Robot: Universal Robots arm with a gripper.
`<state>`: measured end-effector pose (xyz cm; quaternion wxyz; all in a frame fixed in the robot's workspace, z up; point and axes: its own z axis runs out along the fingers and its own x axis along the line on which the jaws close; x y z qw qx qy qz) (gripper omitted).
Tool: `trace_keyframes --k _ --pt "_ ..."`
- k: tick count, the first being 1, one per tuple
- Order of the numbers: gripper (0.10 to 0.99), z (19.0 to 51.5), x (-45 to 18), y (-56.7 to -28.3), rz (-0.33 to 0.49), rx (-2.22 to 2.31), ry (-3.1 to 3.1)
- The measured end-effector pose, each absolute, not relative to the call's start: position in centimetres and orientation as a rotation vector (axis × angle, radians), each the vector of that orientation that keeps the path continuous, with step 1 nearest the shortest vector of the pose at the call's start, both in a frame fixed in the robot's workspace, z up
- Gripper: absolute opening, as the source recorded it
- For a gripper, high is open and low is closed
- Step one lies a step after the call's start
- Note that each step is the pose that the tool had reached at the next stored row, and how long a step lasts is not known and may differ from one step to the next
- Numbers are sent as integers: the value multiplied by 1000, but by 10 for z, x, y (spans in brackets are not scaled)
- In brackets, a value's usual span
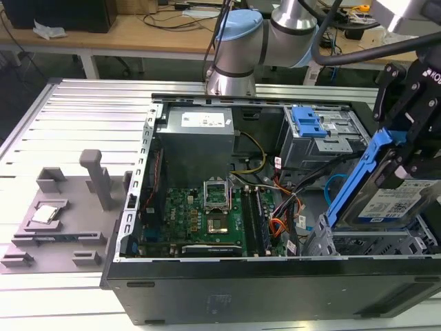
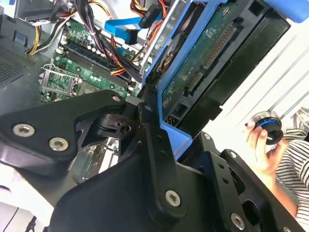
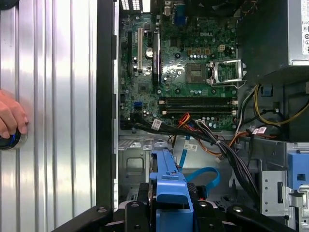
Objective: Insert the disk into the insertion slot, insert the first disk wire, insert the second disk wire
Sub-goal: 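Insert the disk into the insertion slot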
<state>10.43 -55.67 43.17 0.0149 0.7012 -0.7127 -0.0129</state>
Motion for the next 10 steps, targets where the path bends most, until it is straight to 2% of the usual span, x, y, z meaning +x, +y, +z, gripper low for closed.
trace_keyframes --k 10 --pt "369 414 104 -557 -40 2183 -2217"
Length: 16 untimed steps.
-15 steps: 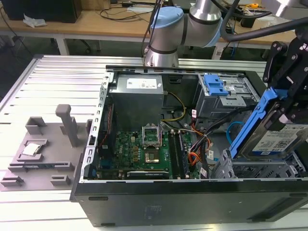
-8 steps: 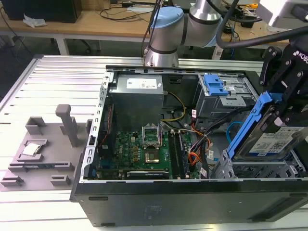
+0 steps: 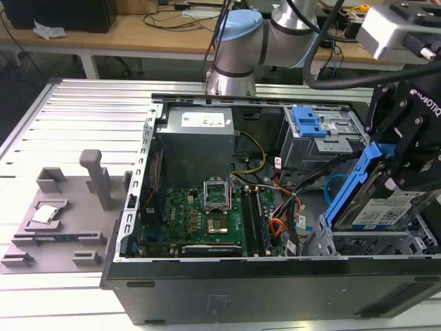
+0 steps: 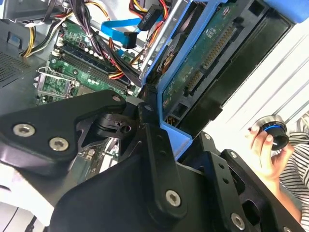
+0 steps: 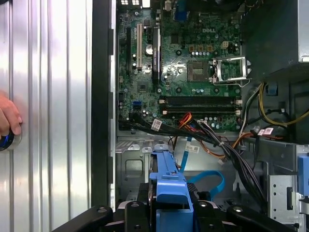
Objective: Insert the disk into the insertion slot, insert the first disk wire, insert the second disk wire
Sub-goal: 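Insert the disk into the insertion slot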
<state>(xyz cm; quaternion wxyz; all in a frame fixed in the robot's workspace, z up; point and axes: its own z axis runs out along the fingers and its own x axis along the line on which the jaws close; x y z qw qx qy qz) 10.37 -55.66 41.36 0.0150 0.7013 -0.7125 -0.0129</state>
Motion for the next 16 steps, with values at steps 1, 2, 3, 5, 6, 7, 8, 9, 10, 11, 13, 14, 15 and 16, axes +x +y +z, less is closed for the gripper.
trace_keyframes --k 1,2,3,5,6,7,8,9,10,11,13,14,15,16 --pt "369 413 104 -557 -40 2183 -2217" --pt "369 412 104 -557 -40 2183 -2217" --pt "369 410 104 -557 -40 2183 -2217" --pt "369 407 104 -557 -40 2183 -2217" --pt "369 406 104 -557 -40 2183 -2217" --pt "369 405 104 -557 -40 2182 -2217" --pt "369 405 104 -557 -40 2182 -2217" --pt "369 405 104 -557 -40 2183 -2217" --pt "369 405 104 -557 -40 2183 -2217" --pt "369 405 104 -557 -40 2183 -2217" --pt "369 405 104 -557 -40 2183 -2217" --pt "369 405 104 -557 -40 2183 -2217" --pt "369 405 104 -557 -40 2183 -2217" --pt "376 405 104 -557 -40 2182 -2217"
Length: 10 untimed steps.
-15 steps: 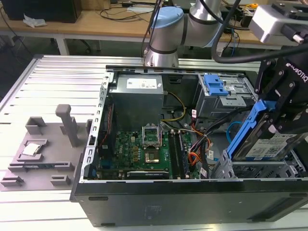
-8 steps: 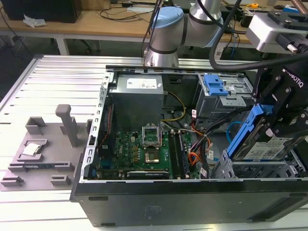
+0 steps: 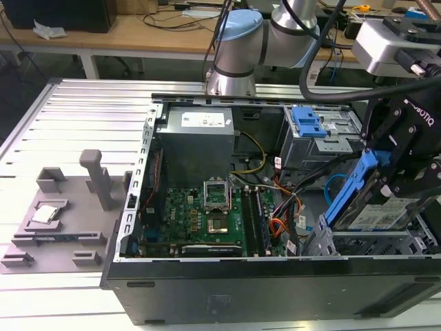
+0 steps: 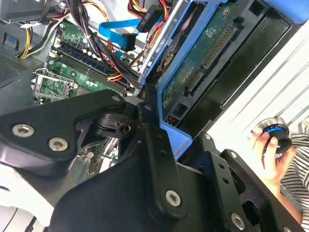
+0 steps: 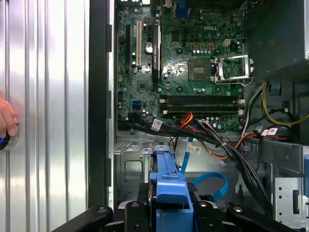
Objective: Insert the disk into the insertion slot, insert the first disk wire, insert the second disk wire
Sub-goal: 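Insert the disk into the insertion slot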
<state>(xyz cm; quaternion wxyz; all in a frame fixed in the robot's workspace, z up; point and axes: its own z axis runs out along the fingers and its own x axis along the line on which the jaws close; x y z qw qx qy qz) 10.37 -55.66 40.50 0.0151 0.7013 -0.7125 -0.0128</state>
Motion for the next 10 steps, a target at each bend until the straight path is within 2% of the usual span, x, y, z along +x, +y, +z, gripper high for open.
trace_keyframes --k 1,10 --pt "439 405 104 -557 -40 2183 -2217" --pt "439 405 104 -557 -40 2183 -2217"
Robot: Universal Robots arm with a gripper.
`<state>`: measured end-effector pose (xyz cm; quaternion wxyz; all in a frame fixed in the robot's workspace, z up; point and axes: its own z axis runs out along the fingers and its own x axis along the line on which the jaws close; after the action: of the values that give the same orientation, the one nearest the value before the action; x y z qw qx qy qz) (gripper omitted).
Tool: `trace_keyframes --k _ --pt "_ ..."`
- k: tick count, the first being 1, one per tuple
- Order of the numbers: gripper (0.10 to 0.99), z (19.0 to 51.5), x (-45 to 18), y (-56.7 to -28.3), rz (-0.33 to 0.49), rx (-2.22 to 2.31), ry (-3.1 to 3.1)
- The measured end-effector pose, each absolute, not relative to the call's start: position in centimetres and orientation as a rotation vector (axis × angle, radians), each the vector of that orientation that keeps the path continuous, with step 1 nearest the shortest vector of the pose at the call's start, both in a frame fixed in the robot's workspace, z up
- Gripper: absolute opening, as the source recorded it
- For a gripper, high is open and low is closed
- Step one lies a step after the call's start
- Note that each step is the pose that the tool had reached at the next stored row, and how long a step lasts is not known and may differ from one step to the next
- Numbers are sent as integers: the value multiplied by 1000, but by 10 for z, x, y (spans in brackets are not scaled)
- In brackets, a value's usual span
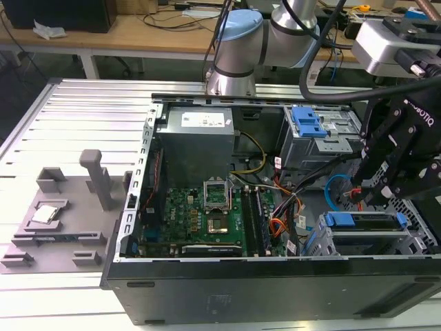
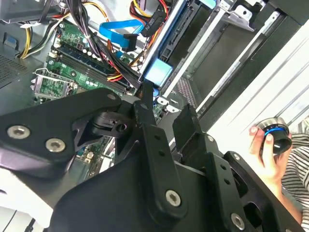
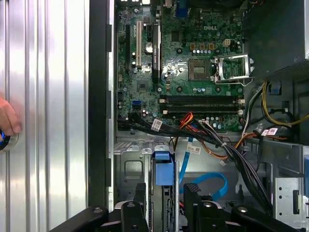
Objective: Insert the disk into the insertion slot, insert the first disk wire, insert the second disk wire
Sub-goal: 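Insert the disk into the insertion slot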
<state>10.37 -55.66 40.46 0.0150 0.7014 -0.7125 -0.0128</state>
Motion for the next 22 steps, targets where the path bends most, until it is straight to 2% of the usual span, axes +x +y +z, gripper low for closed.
trace_keyframes --k 1,2,3,6,22 --pt "427 405 104 -557 -40 2183 -2217" --pt "298 405 104 -557 -40 2183 -2217" --pt "298 404 104 -557 -40 2183 -2217" --pt "118 404 104 -557 -40 2183 -2217" --pt "106 403 112 -556 -41 2182 -2217"
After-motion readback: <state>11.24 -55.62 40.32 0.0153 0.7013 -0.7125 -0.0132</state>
